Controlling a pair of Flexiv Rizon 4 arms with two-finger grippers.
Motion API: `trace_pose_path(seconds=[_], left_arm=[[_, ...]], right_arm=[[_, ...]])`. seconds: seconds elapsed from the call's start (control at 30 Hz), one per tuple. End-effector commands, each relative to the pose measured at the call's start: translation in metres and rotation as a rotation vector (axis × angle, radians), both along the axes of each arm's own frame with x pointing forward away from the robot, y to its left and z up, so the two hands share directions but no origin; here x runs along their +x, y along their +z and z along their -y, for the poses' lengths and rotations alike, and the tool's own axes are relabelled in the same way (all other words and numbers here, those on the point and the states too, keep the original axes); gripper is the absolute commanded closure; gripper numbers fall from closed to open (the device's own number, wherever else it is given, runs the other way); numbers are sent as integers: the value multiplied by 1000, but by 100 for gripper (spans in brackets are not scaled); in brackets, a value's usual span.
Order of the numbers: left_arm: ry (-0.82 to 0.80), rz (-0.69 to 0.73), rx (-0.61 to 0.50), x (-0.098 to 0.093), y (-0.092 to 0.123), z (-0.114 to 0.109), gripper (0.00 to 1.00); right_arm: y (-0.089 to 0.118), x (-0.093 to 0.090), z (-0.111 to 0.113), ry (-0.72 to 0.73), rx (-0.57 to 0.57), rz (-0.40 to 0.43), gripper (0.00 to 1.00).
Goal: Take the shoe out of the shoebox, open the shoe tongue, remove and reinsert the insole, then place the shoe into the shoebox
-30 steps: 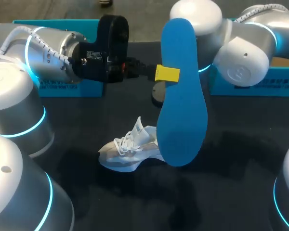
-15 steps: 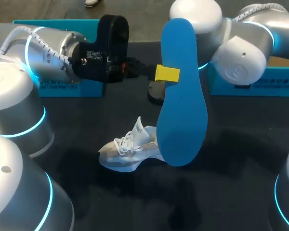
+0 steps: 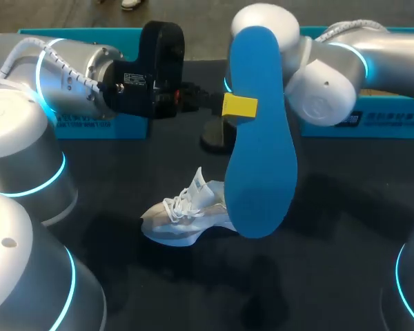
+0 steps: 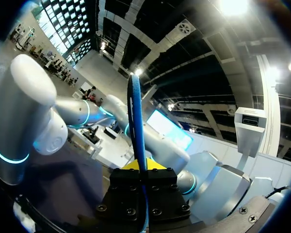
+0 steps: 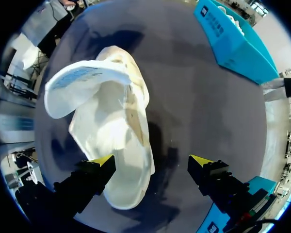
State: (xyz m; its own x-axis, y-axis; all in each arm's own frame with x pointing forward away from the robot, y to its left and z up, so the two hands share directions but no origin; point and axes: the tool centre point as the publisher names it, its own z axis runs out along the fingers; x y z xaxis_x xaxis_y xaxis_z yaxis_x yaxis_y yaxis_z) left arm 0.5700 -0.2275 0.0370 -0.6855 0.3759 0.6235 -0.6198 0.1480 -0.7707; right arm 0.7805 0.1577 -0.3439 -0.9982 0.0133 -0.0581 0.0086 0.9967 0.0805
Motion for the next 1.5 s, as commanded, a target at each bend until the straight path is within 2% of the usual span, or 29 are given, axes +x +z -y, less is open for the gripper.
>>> trace_pose_path(seconds=[0.03, 0.4, 0.53, 0.57, 0.6, 0.63, 0.67, 0.73, 0.8, 1.5], left_arm=[[1, -1, -3, -1, -1, 0, 100], [1, -1, -3, -1, -1, 0, 100], [1, -1, -3, -1, -1, 0, 100], [1, -1, -3, -1, -1, 0, 100], [1, -1, -3, -1, -1, 0, 100], [1, -1, -3, -1, -1, 0, 100], [1, -1, -3, -1, -1, 0, 100], [1, -1, -3, -1, -1, 0, 100], [1, -1, -3, -1, -1, 0, 100], [1, -1, -3, -1, -1, 0, 100]], right_arm=[[-22, 8, -8, 8, 4, -19, 0], [-55, 0, -10, 17, 3, -72, 0], [-57, 1, -12, 14, 7, -80, 2], [-57, 1, -13, 14, 7, -80, 13], [-57, 2, -13, 13, 8, -81, 42], [-57, 2, -13, 12, 9, -83, 53], [-57, 2, -14, 10, 10, -85, 56], [-56, 1, -14, 7, 9, -91, 71], [-55, -1, -13, 5, 2, -102, 100], [-56, -2, -12, -5, -18, -116, 100]])
